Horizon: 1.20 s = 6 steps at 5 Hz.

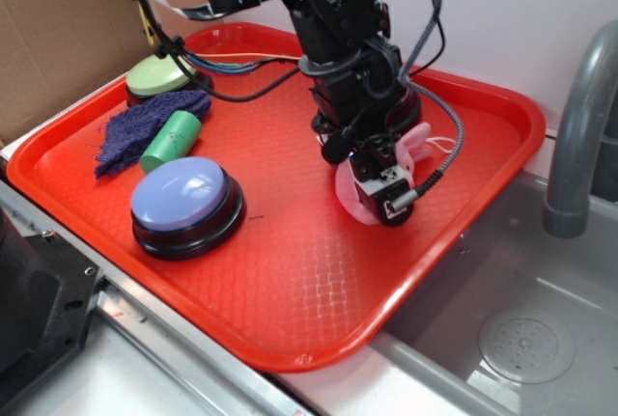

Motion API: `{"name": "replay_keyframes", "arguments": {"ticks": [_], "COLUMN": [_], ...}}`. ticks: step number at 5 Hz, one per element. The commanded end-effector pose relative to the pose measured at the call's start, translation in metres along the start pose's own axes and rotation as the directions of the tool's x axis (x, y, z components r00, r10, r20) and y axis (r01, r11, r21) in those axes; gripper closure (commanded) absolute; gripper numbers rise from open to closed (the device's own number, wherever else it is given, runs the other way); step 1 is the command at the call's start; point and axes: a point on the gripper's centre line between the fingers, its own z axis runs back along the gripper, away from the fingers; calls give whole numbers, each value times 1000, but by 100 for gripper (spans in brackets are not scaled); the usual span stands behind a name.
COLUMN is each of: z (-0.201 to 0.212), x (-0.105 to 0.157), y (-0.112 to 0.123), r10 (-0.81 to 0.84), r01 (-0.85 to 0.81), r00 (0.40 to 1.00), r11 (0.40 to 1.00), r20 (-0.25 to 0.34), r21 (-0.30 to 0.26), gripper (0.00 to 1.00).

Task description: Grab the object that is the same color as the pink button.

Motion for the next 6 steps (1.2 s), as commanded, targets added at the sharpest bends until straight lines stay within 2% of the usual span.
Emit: {"name": "replay_keyframes", "arguments": {"ticks": [1,2,3,5,6], "z": [17,45,83,137,151], "x": [-1,-1,-5,-33,-56], "y": [-5,5,22,76,102], "r10": [-60,-58,-62,82,199], "r01": [62,59,62,-69,-181], "r00": [997,998,998,994,976], "r11": [998,997,995,984,967], "r20": [42,-18,-2,-74,-90], "r21": [-32,44,72,164,177], "gripper": [100,100,100,100,100]}}
